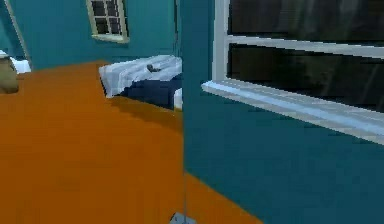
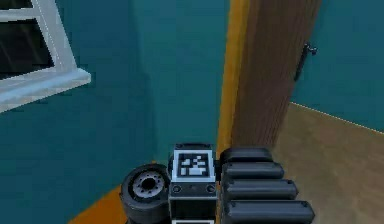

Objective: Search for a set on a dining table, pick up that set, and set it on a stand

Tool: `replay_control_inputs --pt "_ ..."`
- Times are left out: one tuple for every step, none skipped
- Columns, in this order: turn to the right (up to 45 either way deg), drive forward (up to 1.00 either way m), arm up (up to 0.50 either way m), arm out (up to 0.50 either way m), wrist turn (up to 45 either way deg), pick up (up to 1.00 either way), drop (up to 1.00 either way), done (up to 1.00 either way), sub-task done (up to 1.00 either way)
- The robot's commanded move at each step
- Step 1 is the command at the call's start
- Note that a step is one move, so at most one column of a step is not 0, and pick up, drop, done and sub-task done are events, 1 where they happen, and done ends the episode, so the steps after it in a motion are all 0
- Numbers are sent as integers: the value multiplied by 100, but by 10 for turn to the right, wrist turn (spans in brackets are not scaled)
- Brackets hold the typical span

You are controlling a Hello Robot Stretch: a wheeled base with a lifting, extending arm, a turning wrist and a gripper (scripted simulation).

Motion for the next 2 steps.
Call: replay_control_inputs --pt "0 40 0 0 0 0 0 0 0" --pt "-450 0 0 0 0 0 0 0 0"
